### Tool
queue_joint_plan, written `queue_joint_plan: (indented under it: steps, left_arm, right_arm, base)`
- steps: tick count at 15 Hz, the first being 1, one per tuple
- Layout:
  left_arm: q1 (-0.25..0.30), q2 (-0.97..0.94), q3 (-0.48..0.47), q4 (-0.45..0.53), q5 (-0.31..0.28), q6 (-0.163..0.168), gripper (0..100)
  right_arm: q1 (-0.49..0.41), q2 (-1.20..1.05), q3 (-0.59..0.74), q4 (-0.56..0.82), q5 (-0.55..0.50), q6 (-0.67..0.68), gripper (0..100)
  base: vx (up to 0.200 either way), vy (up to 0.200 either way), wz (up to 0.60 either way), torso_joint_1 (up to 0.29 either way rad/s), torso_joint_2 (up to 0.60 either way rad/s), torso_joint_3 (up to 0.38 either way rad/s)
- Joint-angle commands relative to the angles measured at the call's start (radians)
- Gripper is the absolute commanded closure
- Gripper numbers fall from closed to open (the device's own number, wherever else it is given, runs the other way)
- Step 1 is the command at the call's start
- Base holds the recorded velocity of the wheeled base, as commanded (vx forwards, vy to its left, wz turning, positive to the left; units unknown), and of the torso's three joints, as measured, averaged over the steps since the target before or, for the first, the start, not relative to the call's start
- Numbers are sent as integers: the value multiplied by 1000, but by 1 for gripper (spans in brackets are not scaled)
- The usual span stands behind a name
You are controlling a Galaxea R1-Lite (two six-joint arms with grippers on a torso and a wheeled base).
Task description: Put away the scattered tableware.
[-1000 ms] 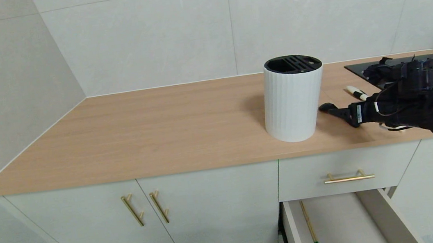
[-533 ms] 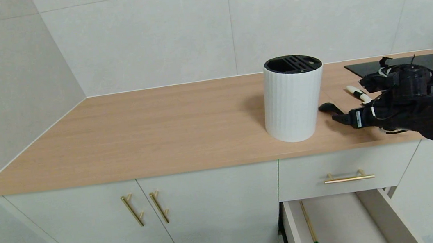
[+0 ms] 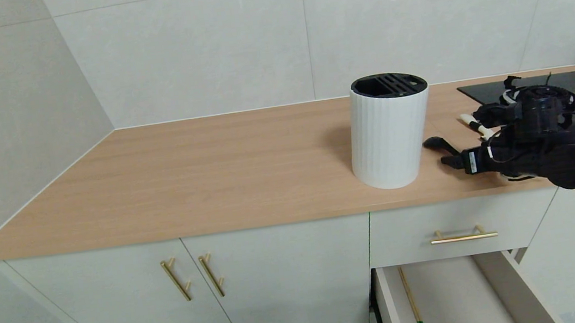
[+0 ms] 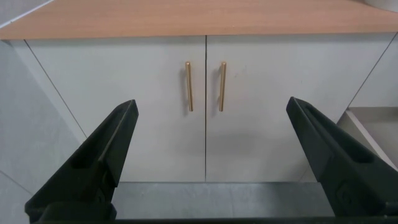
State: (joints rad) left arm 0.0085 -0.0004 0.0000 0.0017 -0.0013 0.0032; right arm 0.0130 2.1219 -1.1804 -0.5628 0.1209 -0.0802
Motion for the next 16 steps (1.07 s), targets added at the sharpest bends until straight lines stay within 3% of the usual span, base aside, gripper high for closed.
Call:
queue_joint_plan:
  steps: [1, 9, 13, 16]
  left_arm:
    - [1, 0, 0, 0, 0, 0, 0]
    - [1, 0, 0, 0, 1, 0, 0]
    - [1, 0, 0, 0, 1, 0, 0]
    - [1, 0, 0, 0, 0, 0, 0]
  right_arm:
    - [1, 3, 1, 0, 0, -1, 100]
    - [5, -5, 2, 3, 0, 0, 100]
    - [5, -50, 1, 9, -64, 8, 100]
    - [15, -152, 10, 107, -101, 94, 100]
  base:
    - [0, 0, 0, 0, 0, 0]
    - [0, 0, 0, 0, 0, 0]
    - [0, 0, 0, 0, 0, 0]
    - [0, 0, 0, 0, 0, 0]
